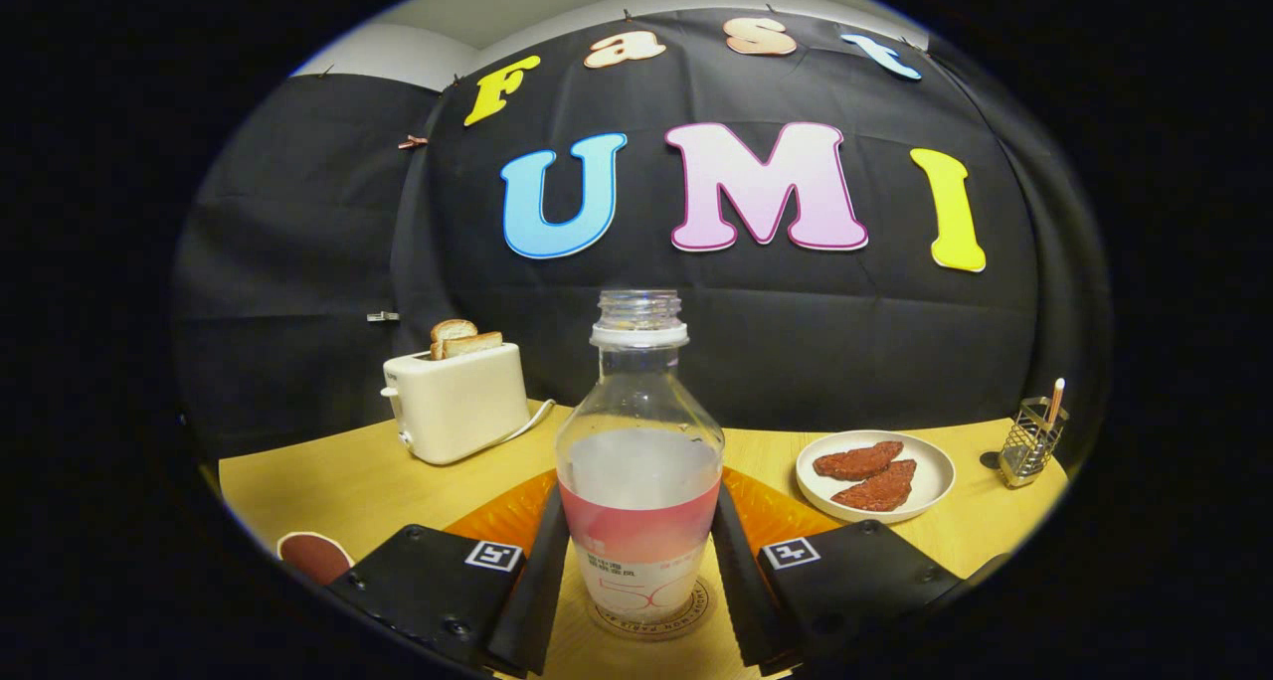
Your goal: Take the bottle from table, then pour the juice into the cup, finally place the bottle on the coaster
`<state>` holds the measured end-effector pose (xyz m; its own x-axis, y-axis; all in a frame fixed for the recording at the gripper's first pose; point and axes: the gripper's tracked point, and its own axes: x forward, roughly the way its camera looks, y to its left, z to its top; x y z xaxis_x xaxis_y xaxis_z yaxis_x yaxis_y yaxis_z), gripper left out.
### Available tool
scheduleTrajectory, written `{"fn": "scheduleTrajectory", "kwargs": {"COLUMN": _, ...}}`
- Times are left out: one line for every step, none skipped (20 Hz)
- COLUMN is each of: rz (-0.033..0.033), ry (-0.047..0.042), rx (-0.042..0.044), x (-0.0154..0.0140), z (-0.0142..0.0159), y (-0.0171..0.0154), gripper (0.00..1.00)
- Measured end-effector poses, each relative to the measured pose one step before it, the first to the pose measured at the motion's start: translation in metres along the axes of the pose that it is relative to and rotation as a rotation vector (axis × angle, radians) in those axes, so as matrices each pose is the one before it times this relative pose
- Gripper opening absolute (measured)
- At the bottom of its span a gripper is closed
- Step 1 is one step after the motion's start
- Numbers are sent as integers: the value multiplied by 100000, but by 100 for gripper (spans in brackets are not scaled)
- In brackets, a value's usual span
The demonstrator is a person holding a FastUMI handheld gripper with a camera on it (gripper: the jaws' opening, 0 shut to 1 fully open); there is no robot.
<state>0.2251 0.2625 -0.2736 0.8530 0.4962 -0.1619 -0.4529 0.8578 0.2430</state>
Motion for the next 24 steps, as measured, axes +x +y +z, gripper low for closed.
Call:
{"fn": "scheduleTrajectory", "kwargs": {"rz": 32, "ry": 682, "rx": 777, "x": 125, "z": -365, "y": -16, "gripper": 73}}
{"fn": "scheduleTrajectory", "kwargs": {"rz": -144, "ry": 553, "rx": 230, "x": 152, "z": -306, "y": -86, "gripper": 73}}
{"fn": "scheduleTrajectory", "kwargs": {"rz": 77, "ry": 197, "rx": 113, "x": 60, "z": -178, "y": -77, "gripper": 73}}
{"fn": "scheduleTrajectory", "kwargs": {"rz": -156, "ry": 175, "rx": 33, "x": 120, "z": -51, "y": -126, "gripper": 74}}
{"fn": "scheduleTrajectory", "kwargs": {"rz": 174, "ry": 185, "rx": 665, "x": 43, "z": -178, "y": 27, "gripper": 74}}
{"fn": "scheduleTrajectory", "kwargs": {"rz": 290, "ry": 398, "rx": 602, "x": 90, "z": -157, "y": 119, "gripper": 74}}
{"fn": "scheduleTrajectory", "kwargs": {"rz": -101, "ry": 552, "rx": -38, "x": 112, "z": -390, "y": -65, "gripper": 74}}
{"fn": "scheduleTrajectory", "kwargs": {"rz": 113, "ry": 744, "rx": 125, "x": 153, "z": -332, "y": -111, "gripper": 74}}
{"fn": "scheduleTrajectory", "kwargs": {"rz": 142, "ry": 596, "rx": -18, "x": 7, "z": -166, "y": 184, "gripper": 74}}
{"fn": "scheduleTrajectory", "kwargs": {"rz": -192, "ry": 452, "rx": -361, "x": 12, "z": -218, "y": -92, "gripper": 74}}
{"fn": "scheduleTrajectory", "kwargs": {"rz": -49, "ry": 418, "rx": -392, "x": 35, "z": -284, "y": -56, "gripper": 74}}
{"fn": "scheduleTrajectory", "kwargs": {"rz": -135, "ry": 608, "rx": -234, "x": 76, "z": -182, "y": -76, "gripper": 74}}
{"fn": "scheduleTrajectory", "kwargs": {"rz": 68, "ry": 903, "rx": 44, "x": -39, "z": -329, "y": 18, "gripper": 75}}
{"fn": "scheduleTrajectory", "kwargs": {"rz": 504, "ry": 162, "rx": 746, "x": -130, "z": -25, "y": 9, "gripper": 75}}
{"fn": "scheduleTrajectory", "kwargs": {"rz": 88, "ry": 494, "rx": 936, "x": 81, "z": -129, "y": 70, "gripper": 76}}
{"fn": "scheduleTrajectory", "kwargs": {"rz": 127, "ry": 779, "rx": 1077, "x": -37, "z": -106, "y": 67, "gripper": 77}}
{"fn": "scheduleTrajectory", "kwargs": {"rz": -55, "ry": 1144, "rx": 877, "x": -96, "z": -278, "y": 55, "gripper": 78}}
{"fn": "scheduleTrajectory", "kwargs": {"rz": 405, "ry": 1360, "rx": 668, "x": -146, "z": -280, "y": 125, "gripper": 79}}
{"fn": "scheduleTrajectory", "kwargs": {"rz": -66, "ry": 1333, "rx": 180, "x": -102, "z": -288, "y": 121, "gripper": 84}}
{"fn": "scheduleTrajectory", "kwargs": {"rz": -210, "ry": 655, "rx": -407, "x": -90, "z": -279, "y": -58, "gripper": 87}}
{"fn": "scheduleTrajectory", "kwargs": {"rz": -836, "ry": -195, "rx": -294, "x": -89, "z": 92, "y": -211, "gripper": 93}}
{"fn": "scheduleTrajectory", "kwargs": {"rz": -717, "ry": -540, "rx": 255, "x": -30, "z": 139, "y": -256, "gripper": 95}}
{"fn": "scheduleTrajectory", "kwargs": {"rz": -710, "ry": -185, "rx": 645, "x": -226, "z": 96, "y": -15, "gripper": 97}}
{"fn": "scheduleTrajectory", "kwargs": {"rz": -420, "ry": -122, "rx": 739, "x": -190, "z": 143, "y": -101, "gripper": 97}}
